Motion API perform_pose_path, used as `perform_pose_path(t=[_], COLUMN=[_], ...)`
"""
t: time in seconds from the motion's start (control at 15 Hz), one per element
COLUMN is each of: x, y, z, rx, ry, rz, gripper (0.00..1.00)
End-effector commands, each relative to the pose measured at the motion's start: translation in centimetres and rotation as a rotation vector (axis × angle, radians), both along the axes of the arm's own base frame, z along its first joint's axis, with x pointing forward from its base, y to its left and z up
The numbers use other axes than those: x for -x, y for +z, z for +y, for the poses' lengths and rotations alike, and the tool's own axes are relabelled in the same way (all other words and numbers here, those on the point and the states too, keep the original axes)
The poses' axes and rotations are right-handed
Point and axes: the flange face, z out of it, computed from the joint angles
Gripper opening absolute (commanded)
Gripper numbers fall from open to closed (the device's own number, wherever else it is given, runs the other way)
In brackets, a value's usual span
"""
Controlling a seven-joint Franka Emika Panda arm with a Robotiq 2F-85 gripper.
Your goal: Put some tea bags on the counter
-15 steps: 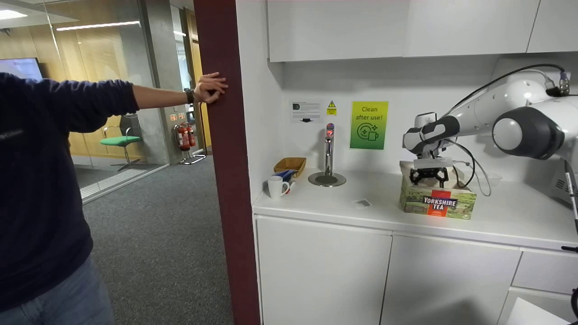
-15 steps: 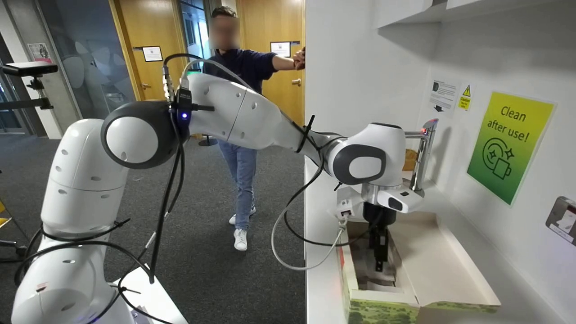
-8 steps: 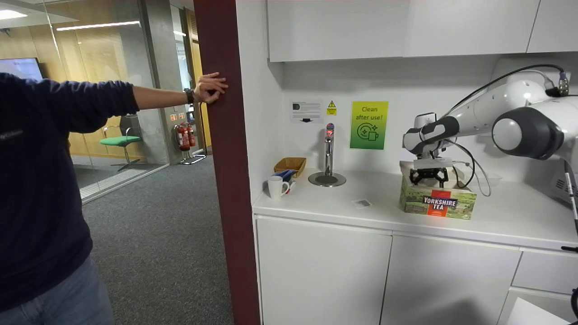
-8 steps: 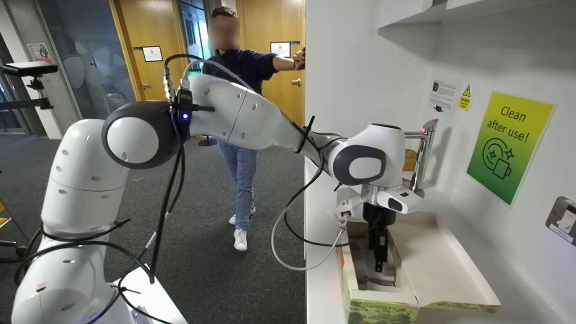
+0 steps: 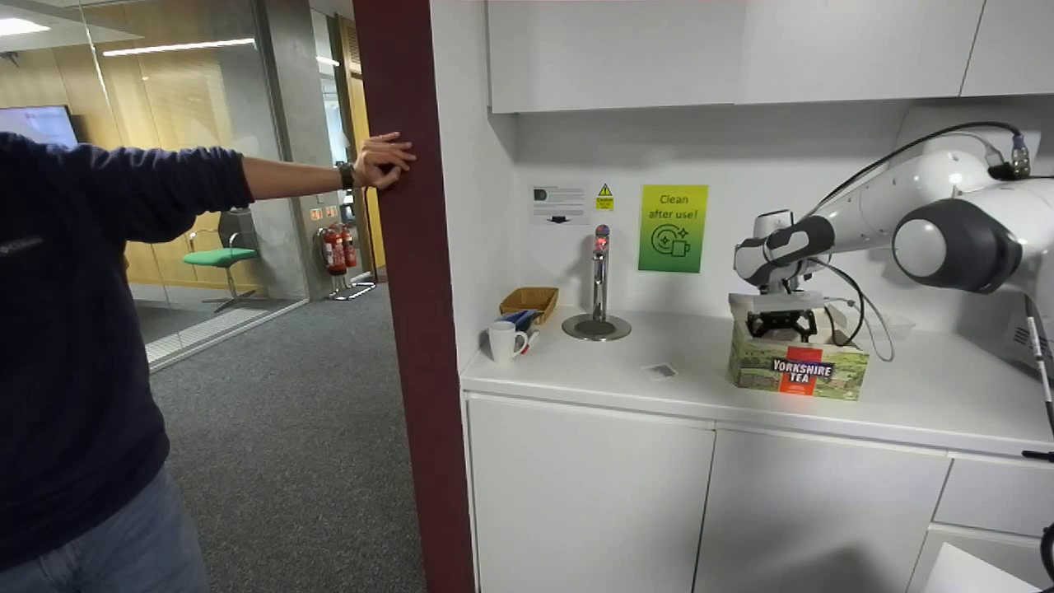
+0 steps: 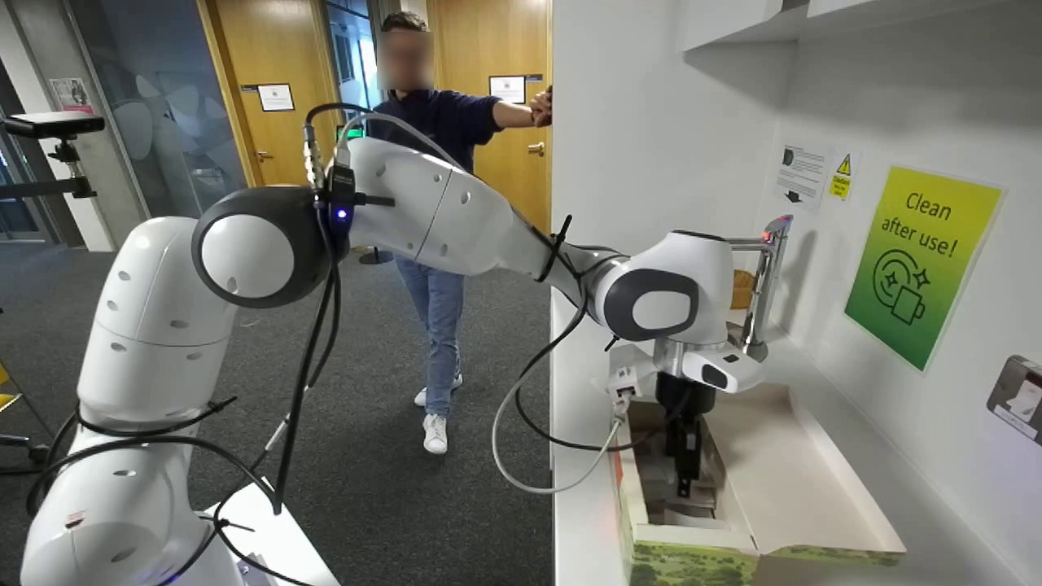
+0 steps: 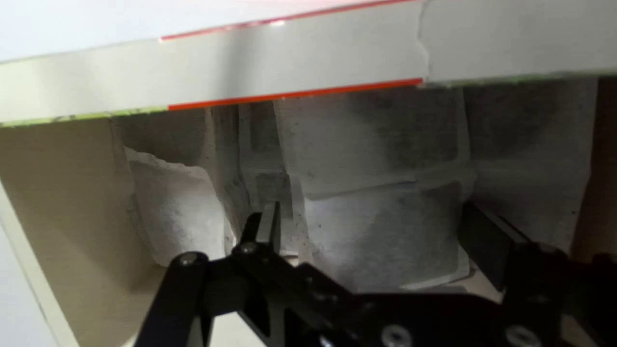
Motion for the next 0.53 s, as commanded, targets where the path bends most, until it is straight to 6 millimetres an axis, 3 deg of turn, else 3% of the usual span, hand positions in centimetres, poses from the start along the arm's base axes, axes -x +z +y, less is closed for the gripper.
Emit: perform_pose_path(t=[0.0,0.2,0.27,0.33,0.47], x=[-0.53,-0.57,-0.55,-0.54,-0.56], y=[0.56,0.75,0.77,0.78,0.89], z=[-0.25,-0.34,-0.31,-0.31,-0.31], rx=[-0.009,-0.01,-0.009,-0.01,-0.011], ry=[-0.021,-0.022,-0.022,-0.021,-0.021], rz=[-0.002,-0.004,-0.005,-0.005,-0.009], gripper=[1.0,1.0,0.92,0.73,0.59])
